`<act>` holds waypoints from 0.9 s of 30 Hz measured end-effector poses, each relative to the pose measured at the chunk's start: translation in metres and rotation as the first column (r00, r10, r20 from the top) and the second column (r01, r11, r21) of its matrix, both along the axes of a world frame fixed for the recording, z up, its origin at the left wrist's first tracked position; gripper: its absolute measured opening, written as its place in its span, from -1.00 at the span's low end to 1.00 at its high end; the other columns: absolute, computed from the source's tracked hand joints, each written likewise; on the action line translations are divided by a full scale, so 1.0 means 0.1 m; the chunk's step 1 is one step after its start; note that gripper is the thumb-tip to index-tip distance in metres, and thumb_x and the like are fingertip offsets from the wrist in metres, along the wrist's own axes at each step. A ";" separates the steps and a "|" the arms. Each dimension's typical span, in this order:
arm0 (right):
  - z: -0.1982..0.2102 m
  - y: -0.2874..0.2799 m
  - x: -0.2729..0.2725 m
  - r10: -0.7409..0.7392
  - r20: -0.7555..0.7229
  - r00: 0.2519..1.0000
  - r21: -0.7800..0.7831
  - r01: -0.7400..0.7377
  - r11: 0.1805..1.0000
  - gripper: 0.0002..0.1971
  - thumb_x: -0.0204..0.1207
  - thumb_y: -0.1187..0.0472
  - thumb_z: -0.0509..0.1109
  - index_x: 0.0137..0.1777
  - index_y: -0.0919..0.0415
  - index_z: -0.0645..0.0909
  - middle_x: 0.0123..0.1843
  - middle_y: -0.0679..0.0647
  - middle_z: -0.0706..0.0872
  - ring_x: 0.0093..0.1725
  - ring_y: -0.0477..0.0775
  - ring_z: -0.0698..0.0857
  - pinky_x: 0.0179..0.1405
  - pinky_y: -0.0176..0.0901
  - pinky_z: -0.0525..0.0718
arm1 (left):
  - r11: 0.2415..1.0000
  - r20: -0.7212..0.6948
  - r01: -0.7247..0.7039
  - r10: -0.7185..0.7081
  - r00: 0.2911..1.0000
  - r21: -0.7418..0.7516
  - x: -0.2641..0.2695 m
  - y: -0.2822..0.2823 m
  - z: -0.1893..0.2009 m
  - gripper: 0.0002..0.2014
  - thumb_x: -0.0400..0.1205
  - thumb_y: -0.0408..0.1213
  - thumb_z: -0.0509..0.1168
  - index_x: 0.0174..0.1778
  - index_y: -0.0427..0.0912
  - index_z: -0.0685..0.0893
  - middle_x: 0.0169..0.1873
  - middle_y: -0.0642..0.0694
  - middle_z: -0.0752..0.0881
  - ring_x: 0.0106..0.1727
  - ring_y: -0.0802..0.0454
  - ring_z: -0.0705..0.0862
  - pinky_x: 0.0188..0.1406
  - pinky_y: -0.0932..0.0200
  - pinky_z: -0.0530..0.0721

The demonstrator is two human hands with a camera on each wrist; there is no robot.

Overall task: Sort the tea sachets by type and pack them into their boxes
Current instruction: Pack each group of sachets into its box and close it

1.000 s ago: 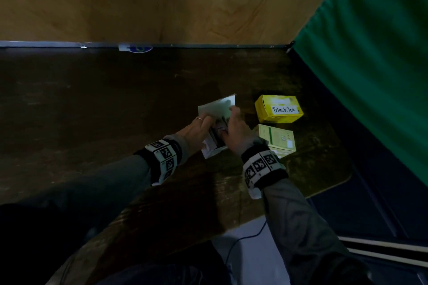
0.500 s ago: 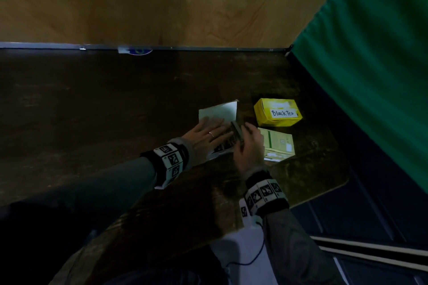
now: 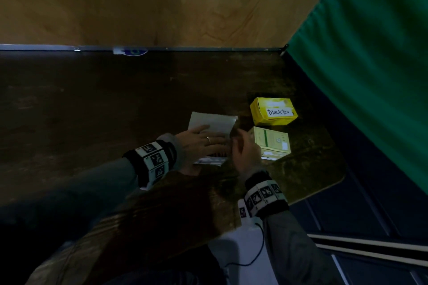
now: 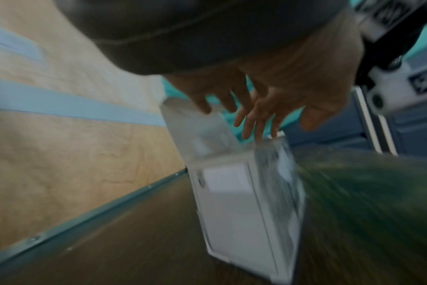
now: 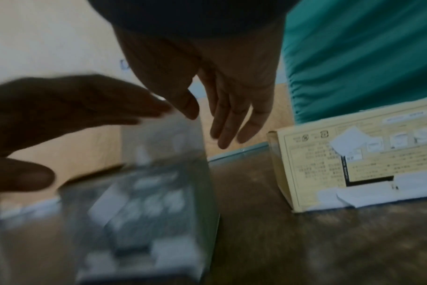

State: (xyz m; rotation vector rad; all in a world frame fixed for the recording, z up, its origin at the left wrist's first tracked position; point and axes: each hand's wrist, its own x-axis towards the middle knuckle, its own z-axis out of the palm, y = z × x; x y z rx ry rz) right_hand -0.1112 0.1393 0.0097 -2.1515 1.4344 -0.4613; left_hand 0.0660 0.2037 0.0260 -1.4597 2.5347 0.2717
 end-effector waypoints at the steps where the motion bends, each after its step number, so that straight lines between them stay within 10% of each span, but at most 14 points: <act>1: 0.03 -0.07 0.00 -0.016 0.041 0.999 -0.014 0.017 1.000 -0.60 0.65 0.17 0.21 0.47 0.19 0.41 0.30 0.19 0.61 0.23 0.18 0.62 0.04 -0.18 0.51 | 0.997 -0.107 -0.006 -0.002 0.994 -0.079 0.05 0.04 0.04 -0.15 0.46 0.07 0.32 0.62 0.04 0.05 0.64 -0.06 0.11 0.65 -0.08 0.08 0.58 -0.13 -0.05; 6: 0.18 -0.31 0.07 -0.106 0.255 0.961 0.214 0.051 0.975 -0.37 0.52 -0.27 0.13 0.54 -0.01 0.29 0.32 0.13 0.58 0.18 0.21 0.64 0.12 0.11 0.65 | 0.872 -0.482 -0.280 0.059 0.874 -0.402 0.24 0.11 0.07 -0.43 0.47 -0.09 0.22 0.43 -0.06 0.36 0.48 -0.20 0.42 0.43 -0.21 0.49 0.32 -0.15 0.47; 10: 0.27 -0.23 0.10 0.163 0.107 0.981 0.089 -0.173 0.981 -0.63 0.64 0.01 0.23 0.39 0.11 0.54 0.20 0.10 0.65 0.14 0.05 0.61 0.02 -0.22 0.48 | 0.840 -0.560 -0.467 0.256 0.788 -0.275 0.35 0.11 -0.04 -0.27 0.41 -0.11 0.40 0.49 -0.08 0.28 0.53 -0.22 0.31 0.44 -0.20 0.45 0.32 -0.14 0.47; 13: 0.16 -0.12 -0.03 0.332 0.106 0.937 -0.197 -0.307 0.931 -0.69 0.56 0.14 0.33 0.22 0.25 0.69 0.01 0.24 0.74 -0.09 -0.01 0.64 -0.14 -0.27 0.52 | 0.874 -0.582 -0.465 0.305 0.753 -0.143 0.38 0.19 -0.14 -0.38 0.51 -0.10 0.35 0.49 -0.11 0.36 0.47 -0.15 0.37 0.30 -0.10 0.56 0.17 -0.05 0.67; 20: -0.11 0.00 -0.26 0.404 -0.061 0.913 -0.080 -0.408 0.909 -0.71 0.52 0.16 0.42 0.22 0.18 0.69 -0.11 0.16 0.79 -0.17 0.12 0.70 -0.13 0.12 0.73 | 0.931 -0.595 -0.363 0.310 0.742 0.033 0.38 0.37 -0.42 -0.49 0.58 -0.20 0.35 0.44 -0.20 0.45 0.47 -0.17 0.37 0.38 -0.14 0.51 0.25 -0.08 0.65; 27: -0.16 -0.01 -0.27 0.406 -0.174 0.897 -0.243 -0.439 0.865 -0.79 0.41 0.13 0.42 -0.07 0.20 0.80 -0.31 0.16 0.67 -0.38 0.14 0.62 -0.41 -0.25 0.47 | 0.944 -0.581 -0.330 0.261 0.771 -0.014 0.39 0.38 -0.47 -0.59 0.57 -0.23 0.34 0.33 -0.25 0.57 0.41 -0.26 0.45 0.33 -0.24 0.55 0.15 -0.18 0.69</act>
